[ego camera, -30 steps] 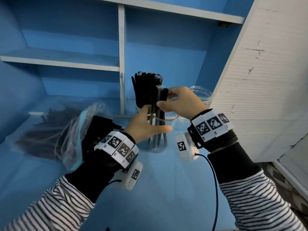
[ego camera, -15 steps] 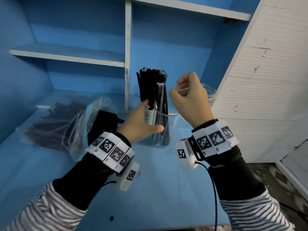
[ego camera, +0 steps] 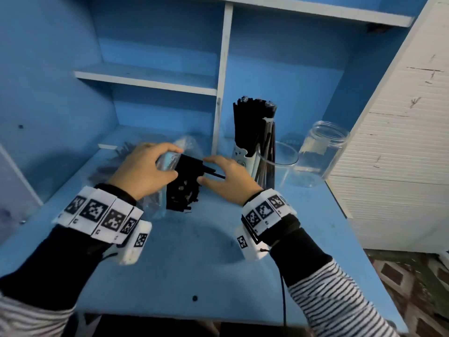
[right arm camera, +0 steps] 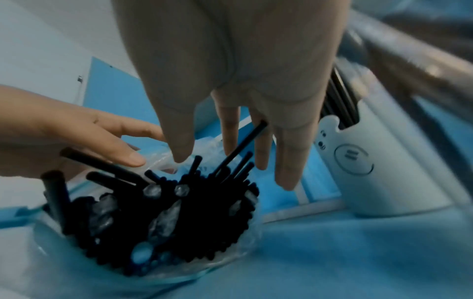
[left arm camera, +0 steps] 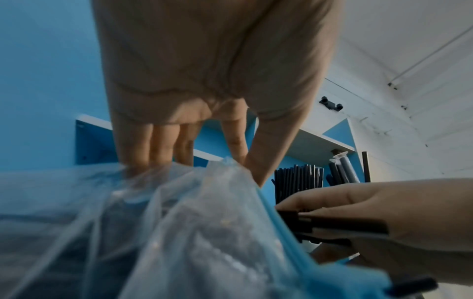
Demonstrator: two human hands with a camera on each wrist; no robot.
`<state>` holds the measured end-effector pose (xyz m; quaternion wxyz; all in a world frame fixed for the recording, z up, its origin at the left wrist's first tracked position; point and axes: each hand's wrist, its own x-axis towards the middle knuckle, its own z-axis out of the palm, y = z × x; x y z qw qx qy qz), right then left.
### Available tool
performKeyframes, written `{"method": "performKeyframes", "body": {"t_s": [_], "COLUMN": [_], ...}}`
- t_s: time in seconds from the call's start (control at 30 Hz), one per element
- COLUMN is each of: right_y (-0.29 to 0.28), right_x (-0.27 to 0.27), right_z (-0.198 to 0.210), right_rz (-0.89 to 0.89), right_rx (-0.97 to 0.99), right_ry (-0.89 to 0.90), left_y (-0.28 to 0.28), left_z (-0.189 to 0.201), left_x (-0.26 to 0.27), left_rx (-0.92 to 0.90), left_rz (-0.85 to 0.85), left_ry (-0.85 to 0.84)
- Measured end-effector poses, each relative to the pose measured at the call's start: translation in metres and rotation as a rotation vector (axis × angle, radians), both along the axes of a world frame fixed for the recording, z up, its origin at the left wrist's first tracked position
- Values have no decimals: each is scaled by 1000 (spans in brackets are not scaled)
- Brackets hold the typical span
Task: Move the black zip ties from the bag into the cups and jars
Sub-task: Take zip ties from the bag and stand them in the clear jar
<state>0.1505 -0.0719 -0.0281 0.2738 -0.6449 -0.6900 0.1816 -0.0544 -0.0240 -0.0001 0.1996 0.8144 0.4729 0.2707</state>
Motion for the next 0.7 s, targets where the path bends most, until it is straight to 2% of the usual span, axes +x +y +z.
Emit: {"method": "performKeyframes", "body": {"t_s": [0.1, 0.3, 0.5, 0.7], "right_y": [13, 30, 49, 55], "right_x": [-11, -39, -55, -55], "right_z": [-8, -4, -3, -1], "right_rz": [-41, -64, -2, 86], "right_rx": [-29, 73, 8, 52], "right_ry": [84, 113, -7, -98], "left_y": [3, 6, 8, 9], "left_z": [-8, -11, -7, -6], "left_x": [-9, -15, -17, -14], "left_rx": [-75, -102, -38, -47], "left_rz": [-16, 96, 150, 162], "left_ry": [-16, -236, -315, -412]}}
